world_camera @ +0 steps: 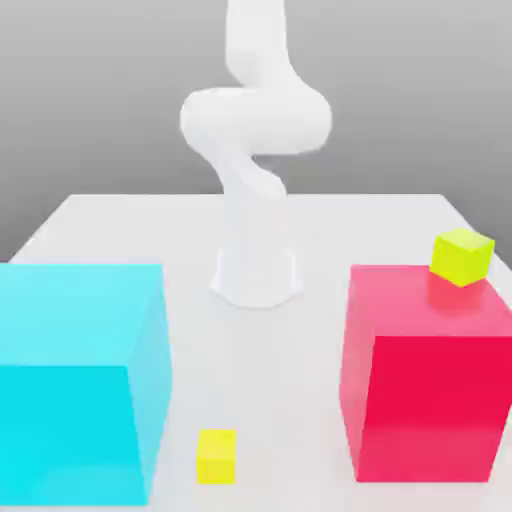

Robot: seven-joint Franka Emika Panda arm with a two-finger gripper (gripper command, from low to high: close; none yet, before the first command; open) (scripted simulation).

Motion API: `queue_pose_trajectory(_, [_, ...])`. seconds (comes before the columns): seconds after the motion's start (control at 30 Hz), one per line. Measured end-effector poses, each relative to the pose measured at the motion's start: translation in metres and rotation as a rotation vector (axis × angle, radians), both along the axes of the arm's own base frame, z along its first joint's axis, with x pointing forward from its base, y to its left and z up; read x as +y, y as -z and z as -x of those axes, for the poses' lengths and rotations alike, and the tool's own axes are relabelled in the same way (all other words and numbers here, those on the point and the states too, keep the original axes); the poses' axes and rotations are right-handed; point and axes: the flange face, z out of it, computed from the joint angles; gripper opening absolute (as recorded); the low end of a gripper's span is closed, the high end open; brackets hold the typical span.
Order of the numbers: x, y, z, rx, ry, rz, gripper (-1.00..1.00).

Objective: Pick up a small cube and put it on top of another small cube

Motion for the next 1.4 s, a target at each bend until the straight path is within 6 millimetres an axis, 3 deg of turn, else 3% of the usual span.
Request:
queue_pose_trajectory(0.23, [-0.011,0.113,-0.065,0.186,0.270,-0.231,0.00])
queue_pose_trajectory(0.47, [-0.020,0.233,-0.097,0.358,0.581,-0.397,0.00])
queue_pose_trajectory(0.7, [-0.031,0.354,-0.096,0.502,0.934,-0.497,0.00])
queue_pose_trajectory(0.97, [-0.043,0.479,-0.061,0.602,1.350,-0.527,0.00])
queue_pose_trajectory(1.13, [-0.044,0.538,-0.057,0.607,1.385,-0.524,0.00])
queue_pose_trajectory(1.17, [-0.044,0.546,-0.056,0.607,1.386,-0.525,-1.00])
queue_pose_trajectory(1.4, [-0.044,0.547,-0.057,0.605,1.386,-0.526,-1.00])
